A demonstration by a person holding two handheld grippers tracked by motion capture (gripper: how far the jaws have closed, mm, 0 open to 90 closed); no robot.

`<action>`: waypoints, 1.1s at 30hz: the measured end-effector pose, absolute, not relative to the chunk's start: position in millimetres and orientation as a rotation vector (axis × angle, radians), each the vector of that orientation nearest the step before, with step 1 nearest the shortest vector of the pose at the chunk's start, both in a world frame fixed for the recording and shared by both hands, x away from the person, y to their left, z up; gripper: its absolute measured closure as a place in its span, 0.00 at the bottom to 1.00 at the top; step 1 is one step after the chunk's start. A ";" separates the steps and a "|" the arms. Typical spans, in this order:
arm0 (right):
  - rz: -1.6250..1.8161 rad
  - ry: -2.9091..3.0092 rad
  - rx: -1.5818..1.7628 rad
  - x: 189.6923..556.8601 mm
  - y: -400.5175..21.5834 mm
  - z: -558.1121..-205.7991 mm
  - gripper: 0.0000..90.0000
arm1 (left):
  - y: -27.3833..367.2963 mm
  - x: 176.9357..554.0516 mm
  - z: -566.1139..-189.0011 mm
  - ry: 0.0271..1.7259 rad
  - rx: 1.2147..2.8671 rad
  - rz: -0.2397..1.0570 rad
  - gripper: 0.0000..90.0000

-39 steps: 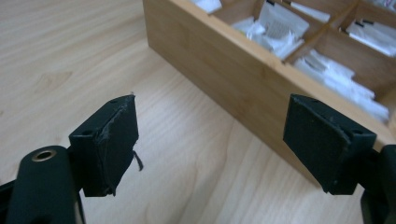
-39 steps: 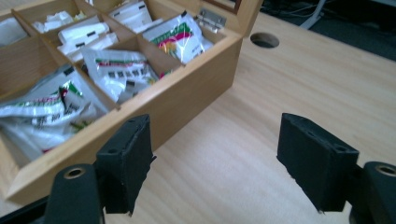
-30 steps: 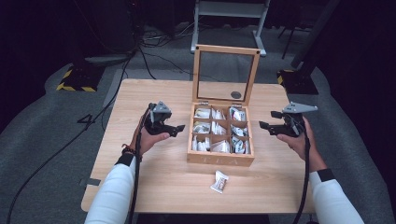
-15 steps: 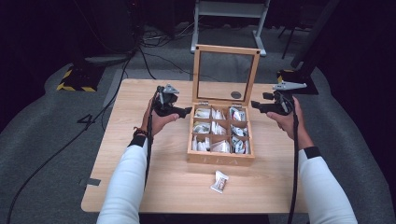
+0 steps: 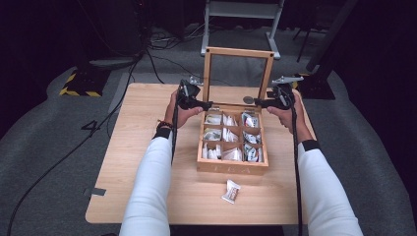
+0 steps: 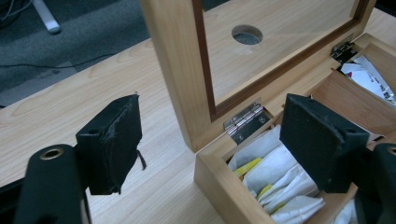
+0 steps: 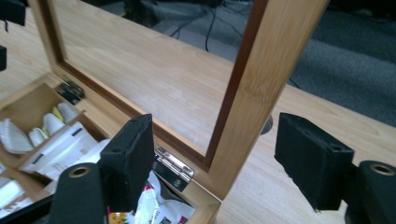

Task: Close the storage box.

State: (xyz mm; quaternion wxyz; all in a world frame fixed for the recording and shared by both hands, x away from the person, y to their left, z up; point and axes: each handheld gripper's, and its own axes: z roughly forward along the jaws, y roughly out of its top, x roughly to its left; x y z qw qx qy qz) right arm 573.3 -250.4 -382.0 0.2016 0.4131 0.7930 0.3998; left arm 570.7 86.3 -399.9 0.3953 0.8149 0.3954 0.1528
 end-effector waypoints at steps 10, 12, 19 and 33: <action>1.121 2.179 1.260 586.6 -245.6 -398.1 0.31 | 76.6 594.8 -407.5 1.134 2.016 0.384 0.30; 1.164 2.148 1.284 587.3 -245.3 -398.8 0.31 | 76.2 597.9 -408.6 1.149 1.995 0.366 0.30; 1.182 2.180 1.282 591.9 -242.6 -405.8 0.35 | 70.0 604.4 -415.8 1.134 2.016 0.302 0.30; 1.173 2.226 1.236 591.2 -242.0 -404.0 0.47 | 66.8 600.9 -409.1 1.056 1.982 0.271 0.42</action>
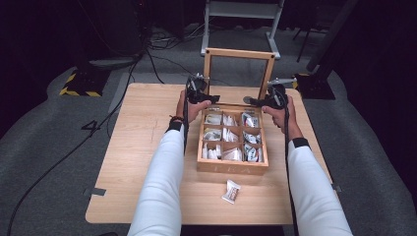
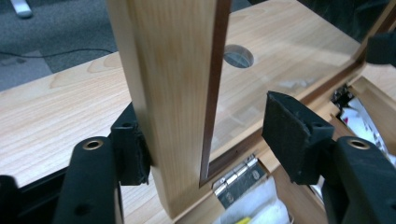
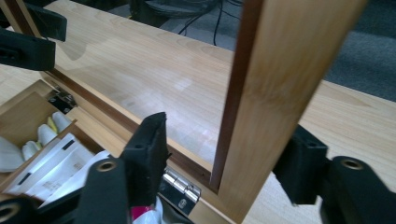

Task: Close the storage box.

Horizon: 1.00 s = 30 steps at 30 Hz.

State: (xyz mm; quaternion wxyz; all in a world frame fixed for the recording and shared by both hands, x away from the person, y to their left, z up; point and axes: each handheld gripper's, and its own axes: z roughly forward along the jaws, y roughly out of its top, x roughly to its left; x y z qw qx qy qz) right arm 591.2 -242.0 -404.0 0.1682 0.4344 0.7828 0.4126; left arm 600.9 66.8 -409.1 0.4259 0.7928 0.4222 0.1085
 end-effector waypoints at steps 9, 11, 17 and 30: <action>1.144 2.231 1.194 576.5 -237.3 -387.1 0.48 | 78.5 585.1 -397.1 0.982 2.000 0.278 0.50; 1.145 2.227 1.193 575.3 -237.1 -386.3 0.48 | 81.9 581.2 -391.7 0.971 1.991 0.298 0.51; 1.163 2.199 1.179 567.5 -239.1 -382.7 0.49 | 85.8 571.5 -377.6 0.954 1.993 0.335 0.56; 1.243 2.184 1.105 547.8 -253.2 -370.0 0.57 | 91.8 554.1 -371.3 0.920 1.964 0.333 0.56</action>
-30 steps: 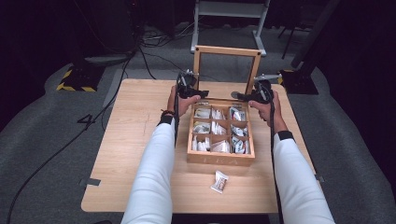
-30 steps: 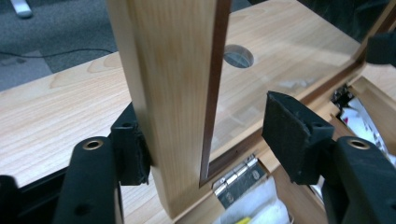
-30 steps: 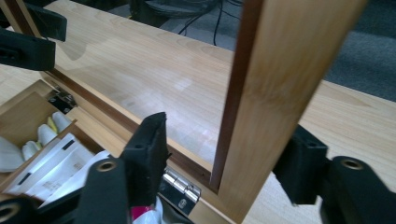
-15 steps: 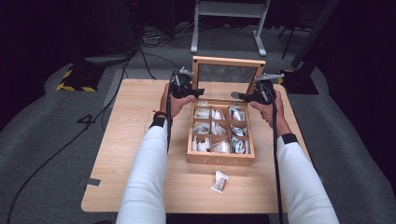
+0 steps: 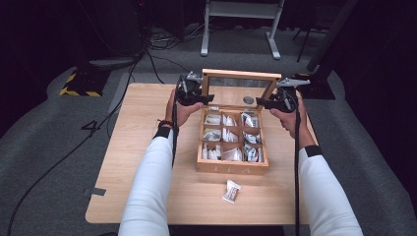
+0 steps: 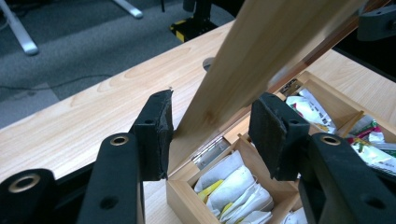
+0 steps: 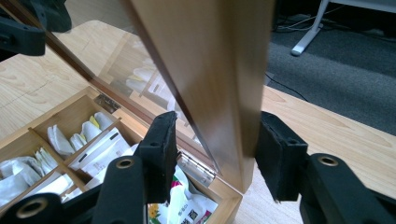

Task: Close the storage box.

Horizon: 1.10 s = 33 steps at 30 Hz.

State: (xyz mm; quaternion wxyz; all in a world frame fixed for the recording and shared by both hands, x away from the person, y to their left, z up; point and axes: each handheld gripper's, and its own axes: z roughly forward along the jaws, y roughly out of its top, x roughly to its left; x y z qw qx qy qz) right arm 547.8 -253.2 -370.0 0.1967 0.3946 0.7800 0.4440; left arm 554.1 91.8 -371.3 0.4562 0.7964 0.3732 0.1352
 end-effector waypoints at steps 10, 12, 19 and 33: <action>1.220 2.186 1.058 538.9 -256.1 -359.5 0.62 | 93.3 541.5 -354.5 0.882 1.931 0.380 0.57; 1.225 2.180 1.058 536.6 -256.0 -357.0 0.62 | 94.5 538.7 -350.9 0.868 1.933 0.382 0.57; 1.226 2.171 1.026 525.3 -256.8 -346.8 0.63 | 98.7 525.6 -339.3 0.843 1.924 0.389 0.59; 1.215 2.163 0.967 501.9 -261.9 -336.8 0.67 | 99.4 501.4 -322.7 0.787 1.943 0.436 0.60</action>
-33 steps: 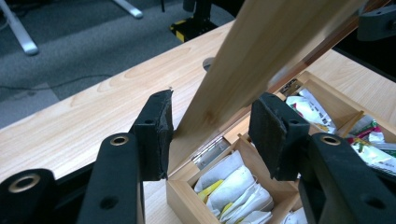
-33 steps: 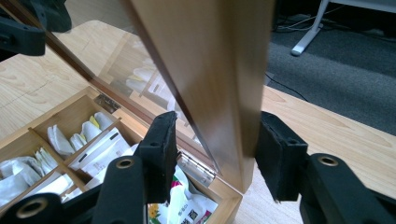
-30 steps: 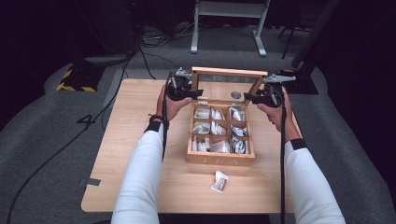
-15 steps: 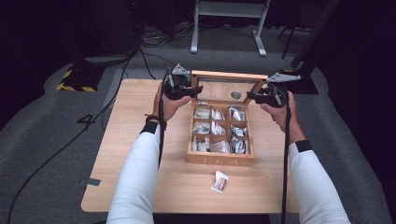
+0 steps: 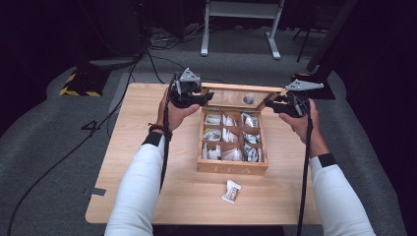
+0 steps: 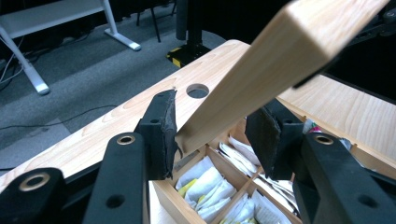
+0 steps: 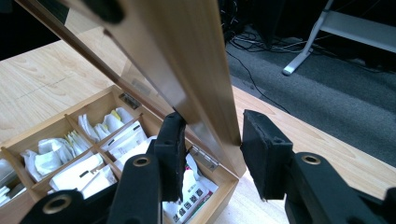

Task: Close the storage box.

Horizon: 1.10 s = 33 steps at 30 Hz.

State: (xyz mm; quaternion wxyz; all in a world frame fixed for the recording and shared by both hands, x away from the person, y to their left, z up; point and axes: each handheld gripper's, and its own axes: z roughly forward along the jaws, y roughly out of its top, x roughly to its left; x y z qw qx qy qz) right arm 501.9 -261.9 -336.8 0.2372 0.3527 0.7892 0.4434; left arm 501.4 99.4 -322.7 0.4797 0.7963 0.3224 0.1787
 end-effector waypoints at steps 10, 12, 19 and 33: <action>1.247 2.149 0.917 486.2 -264.0 -335.6 0.65 | 100.7 488.2 -323.5 0.760 1.974 0.435 0.59; 1.258 2.144 0.910 482.2 -264.9 -336.0 0.65 | 102.6 484.8 -322.7 0.750 1.975 0.426 0.59; 1.282 2.152 0.884 471.4 -267.5 -338.4 0.63 | 102.2 475.8 -324.9 0.742 1.999 0.430 0.58; 1.315 2.165 0.846 449.8 -271.2 -340.1 0.60 | 99.1 457.7 -331.4 0.716 2.035 0.461 0.54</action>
